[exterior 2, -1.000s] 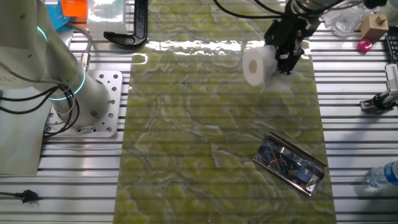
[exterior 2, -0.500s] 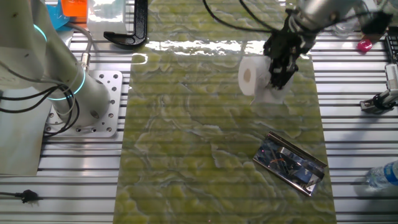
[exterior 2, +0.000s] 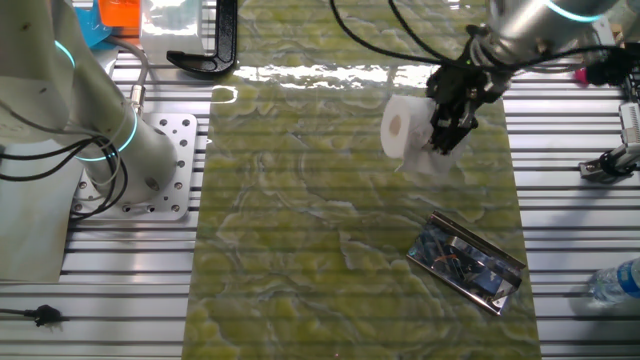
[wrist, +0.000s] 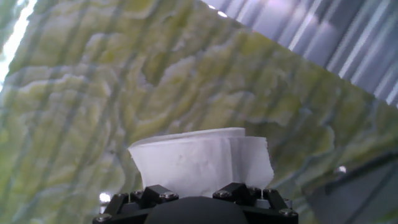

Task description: Put the toilet paper on its holder

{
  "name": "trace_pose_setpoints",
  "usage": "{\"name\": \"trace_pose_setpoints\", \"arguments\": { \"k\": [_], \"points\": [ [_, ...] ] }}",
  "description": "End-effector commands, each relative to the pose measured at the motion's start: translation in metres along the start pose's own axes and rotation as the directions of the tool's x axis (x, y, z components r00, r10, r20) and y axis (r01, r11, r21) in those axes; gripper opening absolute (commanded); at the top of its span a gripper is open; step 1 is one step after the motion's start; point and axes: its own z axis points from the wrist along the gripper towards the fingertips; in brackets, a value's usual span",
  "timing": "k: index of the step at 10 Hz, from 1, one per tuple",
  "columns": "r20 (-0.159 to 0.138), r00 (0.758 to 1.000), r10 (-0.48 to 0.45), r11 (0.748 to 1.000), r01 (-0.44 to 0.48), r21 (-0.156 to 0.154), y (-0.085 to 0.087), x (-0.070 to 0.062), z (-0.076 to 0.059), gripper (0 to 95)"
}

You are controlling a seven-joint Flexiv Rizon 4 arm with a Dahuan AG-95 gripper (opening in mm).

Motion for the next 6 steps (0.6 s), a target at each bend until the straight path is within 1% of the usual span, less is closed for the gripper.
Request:
{"name": "trace_pose_setpoints", "arguments": {
  "k": [1,2,3,4,5,6],
  "points": [
    [-0.016,0.997,0.078,0.997,-0.078,-0.027,-0.011,0.003,-0.001,0.0],
    [-0.018,0.995,0.103,0.994,-0.103,-0.036,-0.017,0.004,0.0,0.0],
    [-0.02,0.989,0.146,0.988,-0.146,-0.038,-0.028,0.007,0.0,0.0],
    [-0.022,0.986,0.168,0.984,-0.169,-0.047,-0.035,0.009,0.0,0.0],
    [-0.027,0.983,0.184,0.981,-0.185,-0.064,-0.04,0.011,-0.001,0.0],
    [-0.03,0.983,0.18,0.98,-0.182,-0.08,-0.043,0.013,0.0,0.0]
  ]
}}
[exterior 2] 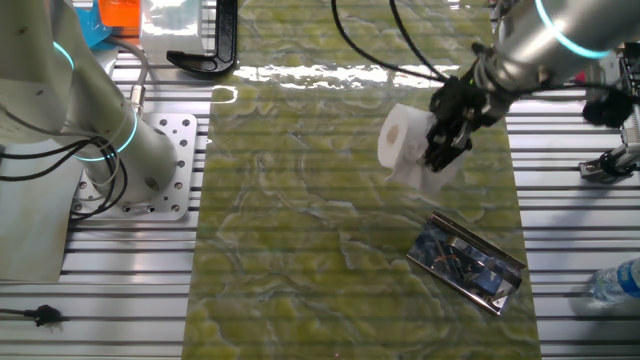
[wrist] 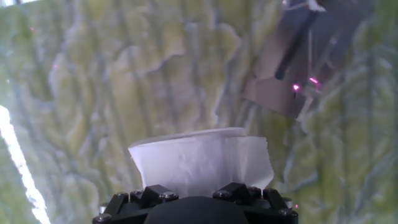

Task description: Put the toilet paper on its holder

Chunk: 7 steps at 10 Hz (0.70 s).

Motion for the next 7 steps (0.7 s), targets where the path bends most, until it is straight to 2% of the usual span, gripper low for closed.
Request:
{"name": "trace_pose_setpoints", "arguments": {
  "k": [1,4,7],
  "points": [
    [-0.007,1.0,0.012,1.0,-0.012,-0.02,-0.01,0.004,0.001,0.0],
    [-0.007,1.0,0.007,0.999,-0.008,-0.038,-0.029,0.005,0.011,0.0],
    [-0.016,1.0,0.006,0.999,-0.006,-0.041,-0.034,0.001,0.022,0.0]
  ]
}}
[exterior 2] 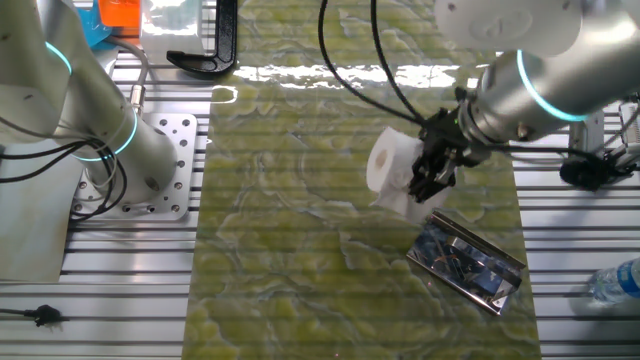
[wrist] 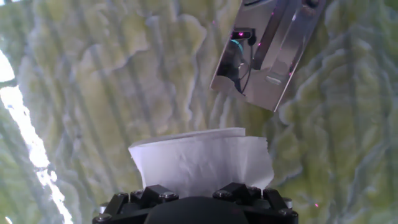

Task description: Put the toilet paper on its holder

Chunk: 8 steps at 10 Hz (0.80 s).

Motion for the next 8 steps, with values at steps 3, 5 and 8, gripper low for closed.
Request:
{"name": "trace_pose_setpoints", "arguments": {
  "k": [3,5,8],
  "points": [
    [-0.011,1.0,-0.002,1.0,0.002,-0.005,-0.009,0.003,0.013,0.0],
    [-0.013,1.0,-0.005,1.0,0.005,-0.013,-0.02,0.004,0.013,0.0],
    [-0.012,1.0,-0.006,1.0,0.006,-0.017,-0.029,0.003,0.017,0.0]
  ]
}}
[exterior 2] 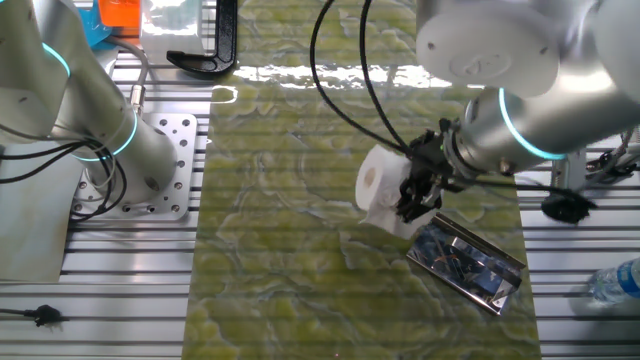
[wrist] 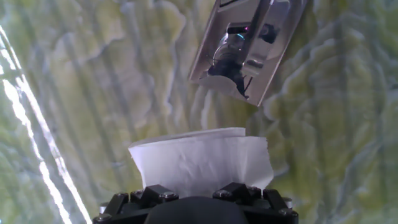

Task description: Put the toilet paper on its holder

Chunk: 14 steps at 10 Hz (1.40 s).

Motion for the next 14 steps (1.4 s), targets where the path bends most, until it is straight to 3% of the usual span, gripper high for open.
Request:
{"name": "trace_pose_setpoints", "arguments": {
  "k": [1,9,10,12,13,14],
  "points": [
    [0.0,1.0,0.002,1.0,-0.002,0.007,-0.0015,-0.0003,0.001,0.0],
    [0.005,0.999,-0.04,0.999,0.04,0.006,-0.0029,-0.0025,0.0034,0.0],
    [0.007,0.996,-0.091,0.996,0.091,0.019,-0.0027,-0.0033,0.0027,0.0],
    [0.01,0.97,-0.242,0.968,0.24,0.069,-0.0021,-0.0046,0.0015,0.0],
    [-0.001,0.935,-0.355,0.93,0.353,0.1,-0.0014,-0.0065,-0.0001,0.0],
    [-0.018,0.882,-0.471,0.874,0.47,0.123,-0.0004,-0.0092,-0.0024,0.0]
  ]
}}
